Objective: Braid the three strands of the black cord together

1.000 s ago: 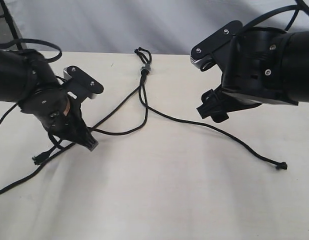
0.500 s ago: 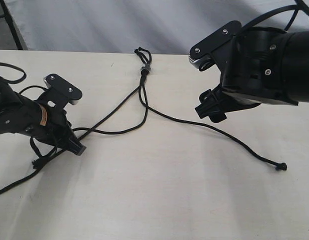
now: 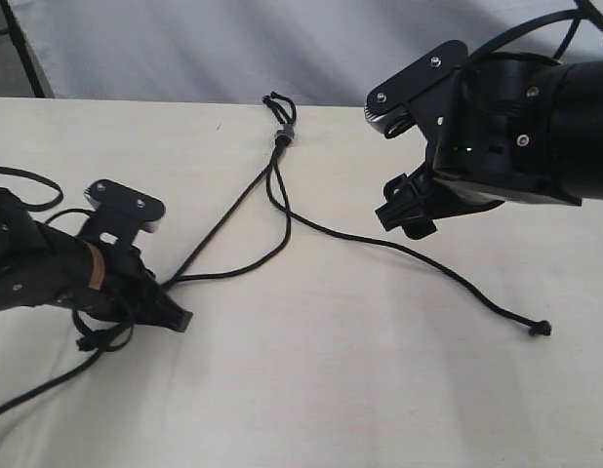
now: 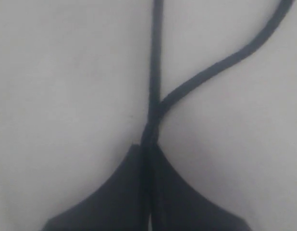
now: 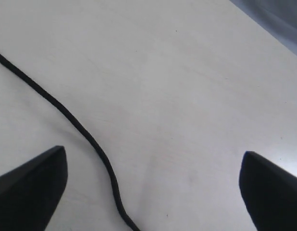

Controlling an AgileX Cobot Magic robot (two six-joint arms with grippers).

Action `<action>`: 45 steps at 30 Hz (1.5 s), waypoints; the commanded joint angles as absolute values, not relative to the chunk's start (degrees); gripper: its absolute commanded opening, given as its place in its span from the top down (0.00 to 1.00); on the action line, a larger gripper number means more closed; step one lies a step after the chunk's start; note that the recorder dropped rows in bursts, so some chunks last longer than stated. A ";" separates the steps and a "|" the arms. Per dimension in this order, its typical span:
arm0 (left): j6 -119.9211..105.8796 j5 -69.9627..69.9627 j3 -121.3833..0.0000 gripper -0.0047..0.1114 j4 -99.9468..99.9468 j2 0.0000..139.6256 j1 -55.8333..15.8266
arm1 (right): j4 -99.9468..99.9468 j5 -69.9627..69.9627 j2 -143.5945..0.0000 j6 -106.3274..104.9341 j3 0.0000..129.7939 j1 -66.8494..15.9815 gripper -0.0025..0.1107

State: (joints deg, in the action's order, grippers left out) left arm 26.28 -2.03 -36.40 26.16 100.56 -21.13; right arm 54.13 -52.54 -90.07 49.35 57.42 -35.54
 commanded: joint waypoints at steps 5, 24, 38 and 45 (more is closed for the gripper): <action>26.77 -23.66 -42.58 0.96 22.64 97.36 -44.61 | 54.01 -51.82 -89.73 49.52 57.26 -35.46 0.19; 37.81 -17.49 -39.65 0.96 40.44 88.33 -20.77 | 54.01 -52.80 -89.73 49.52 57.26 -35.46 0.19; 37.69 -9.37 -36.97 0.96 29.71 102.73 -43.33 | 54.24 -51.82 -89.73 49.52 57.26 -35.46 0.19; 47.91 -34.47 -45.17 0.96 42.21 95.08 -52.11 | 53.79 -52.99 -89.73 49.40 57.26 -35.46 0.19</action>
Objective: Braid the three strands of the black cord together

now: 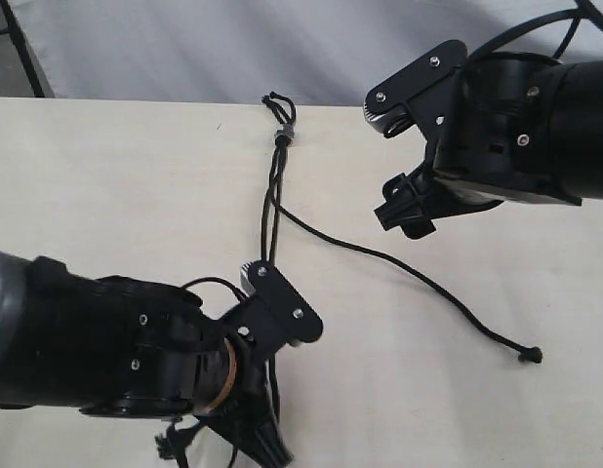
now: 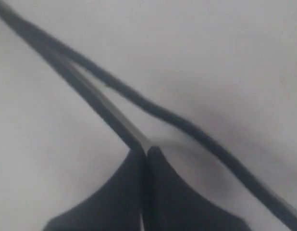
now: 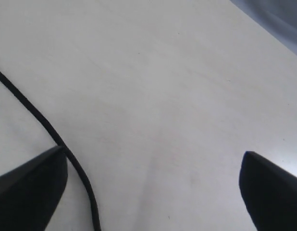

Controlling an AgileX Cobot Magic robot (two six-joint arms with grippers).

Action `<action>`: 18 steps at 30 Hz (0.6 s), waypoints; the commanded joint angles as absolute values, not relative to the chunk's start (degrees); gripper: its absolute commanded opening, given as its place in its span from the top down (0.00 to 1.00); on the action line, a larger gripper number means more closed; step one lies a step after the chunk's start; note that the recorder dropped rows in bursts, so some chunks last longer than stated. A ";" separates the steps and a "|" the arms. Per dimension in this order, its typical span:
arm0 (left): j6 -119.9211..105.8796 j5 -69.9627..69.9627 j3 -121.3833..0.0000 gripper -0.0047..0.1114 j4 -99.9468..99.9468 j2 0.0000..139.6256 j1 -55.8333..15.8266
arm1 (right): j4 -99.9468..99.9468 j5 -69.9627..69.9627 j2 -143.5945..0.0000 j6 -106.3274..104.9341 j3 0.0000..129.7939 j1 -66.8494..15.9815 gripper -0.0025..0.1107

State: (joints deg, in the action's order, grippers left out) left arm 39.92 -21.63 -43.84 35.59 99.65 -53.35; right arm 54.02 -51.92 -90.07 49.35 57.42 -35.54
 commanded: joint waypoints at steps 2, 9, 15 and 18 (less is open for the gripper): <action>52.85 -37.70 -44.36 0.96 46.77 92.12 -50.21 | 53.05 -52.82 -89.73 49.07 57.26 -35.46 0.19; 54.83 -37.48 -39.21 0.96 49.21 86.93 -40.37 | 37.40 -43.05 -89.73 38.26 57.26 -35.59 0.19; 55.85 -26.14 -34.98 0.96 48.99 88.59 -33.14 | 11.76 -36.27 -91.18 17.92 57.26 -35.59 0.19; 55.85 -20.77 -33.42 0.96 48.99 89.57 -31.74 | 4.50 -36.38 -93.66 11.84 57.26 -35.86 0.19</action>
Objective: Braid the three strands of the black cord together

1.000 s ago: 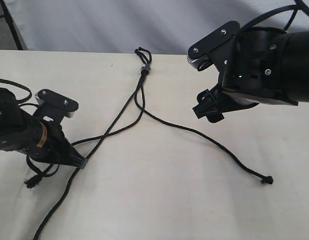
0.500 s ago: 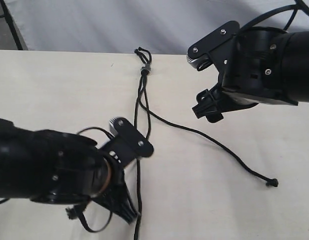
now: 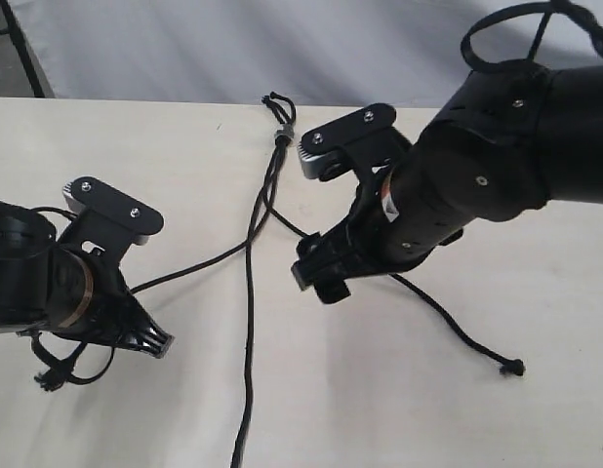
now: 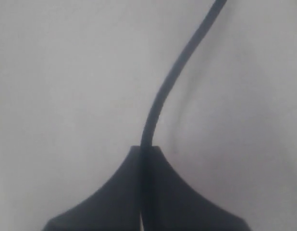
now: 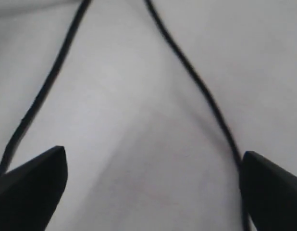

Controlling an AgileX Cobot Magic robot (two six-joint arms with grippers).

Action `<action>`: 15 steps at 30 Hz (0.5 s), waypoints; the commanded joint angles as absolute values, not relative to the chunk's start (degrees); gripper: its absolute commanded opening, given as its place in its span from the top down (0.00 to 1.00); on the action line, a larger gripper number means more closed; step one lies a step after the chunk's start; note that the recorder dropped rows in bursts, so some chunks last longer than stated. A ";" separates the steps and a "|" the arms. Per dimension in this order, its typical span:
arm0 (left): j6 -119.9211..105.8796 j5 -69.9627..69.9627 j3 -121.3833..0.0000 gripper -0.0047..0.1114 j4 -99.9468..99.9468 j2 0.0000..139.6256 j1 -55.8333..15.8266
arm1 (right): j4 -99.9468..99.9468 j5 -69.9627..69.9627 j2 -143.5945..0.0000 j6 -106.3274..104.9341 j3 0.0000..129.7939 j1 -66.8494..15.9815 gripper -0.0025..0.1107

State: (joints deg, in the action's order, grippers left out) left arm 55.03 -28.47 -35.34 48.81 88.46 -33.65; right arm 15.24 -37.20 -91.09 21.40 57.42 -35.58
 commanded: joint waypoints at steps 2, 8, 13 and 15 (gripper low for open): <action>55.85 -19.21 -33.12 0.96 48.99 90.07 -31.56 | 3.89 -36.28 -95.46 10.44 57.26 -37.17 0.19; 56.80 -18.23 -33.12 0.96 48.99 91.86 -31.56 | 3.89 -33.09 -100.50 11.10 57.26 -43.80 0.19; 56.94 -18.53 -33.12 0.96 48.99 93.76 -31.56 | 3.89 -31.27 -102.54 12.56 57.26 -48.30 0.19; 57.05 -18.40 -33.12 0.96 48.99 94.33 -31.56 | 3.89 -30.49 -103.11 13.83 57.26 -49.70 0.19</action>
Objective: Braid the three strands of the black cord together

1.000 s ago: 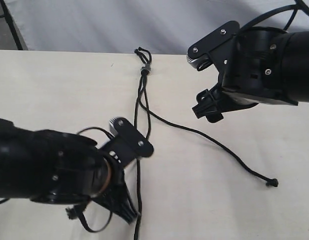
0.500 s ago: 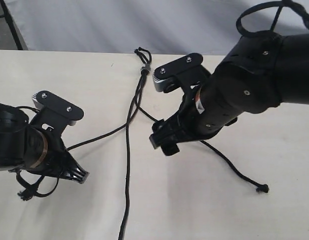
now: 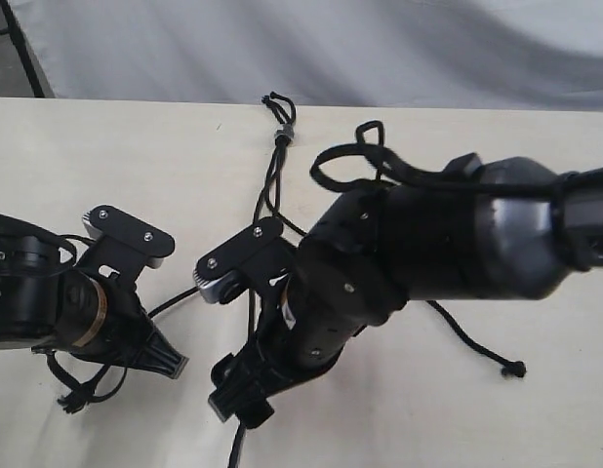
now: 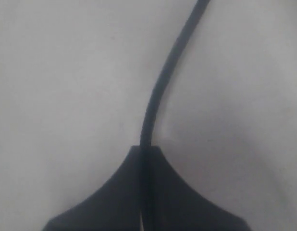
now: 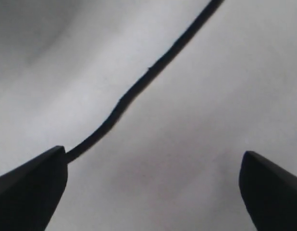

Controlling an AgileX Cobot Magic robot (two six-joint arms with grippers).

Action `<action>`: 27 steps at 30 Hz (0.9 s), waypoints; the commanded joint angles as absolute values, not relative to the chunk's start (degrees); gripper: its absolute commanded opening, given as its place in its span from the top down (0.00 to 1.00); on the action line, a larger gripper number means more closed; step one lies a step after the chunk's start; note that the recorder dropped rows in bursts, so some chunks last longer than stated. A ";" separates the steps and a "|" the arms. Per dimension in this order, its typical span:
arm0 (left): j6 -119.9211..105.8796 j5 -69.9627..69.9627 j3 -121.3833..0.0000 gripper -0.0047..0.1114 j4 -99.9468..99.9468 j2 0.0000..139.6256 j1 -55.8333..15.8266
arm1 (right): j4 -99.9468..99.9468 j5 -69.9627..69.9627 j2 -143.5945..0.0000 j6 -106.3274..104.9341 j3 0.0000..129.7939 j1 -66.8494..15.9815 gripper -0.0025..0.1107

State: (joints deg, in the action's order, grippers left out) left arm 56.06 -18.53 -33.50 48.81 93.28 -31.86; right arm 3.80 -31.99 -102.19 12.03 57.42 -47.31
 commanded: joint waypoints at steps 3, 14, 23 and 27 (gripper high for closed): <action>57.04 -18.40 -33.12 0.96 48.99 94.68 -31.56 | 3.89 -28.74 -104.26 14.47 57.26 -51.61 0.19; 59.00 -21.44 -33.12 0.96 48.99 94.67 -31.56 | 5.22 -27.09 -108.68 14.60 57.26 -53.12 0.32; 59.00 -21.44 -33.12 0.96 48.99 94.67 -31.56 | 12.00 -28.70 -107.75 15.93 57.26 -53.12 0.97; 59.00 -21.44 -33.12 0.96 48.99 94.67 -31.56 | 21.73 -35.59 -103.83 17.66 58.21 -51.82 0.97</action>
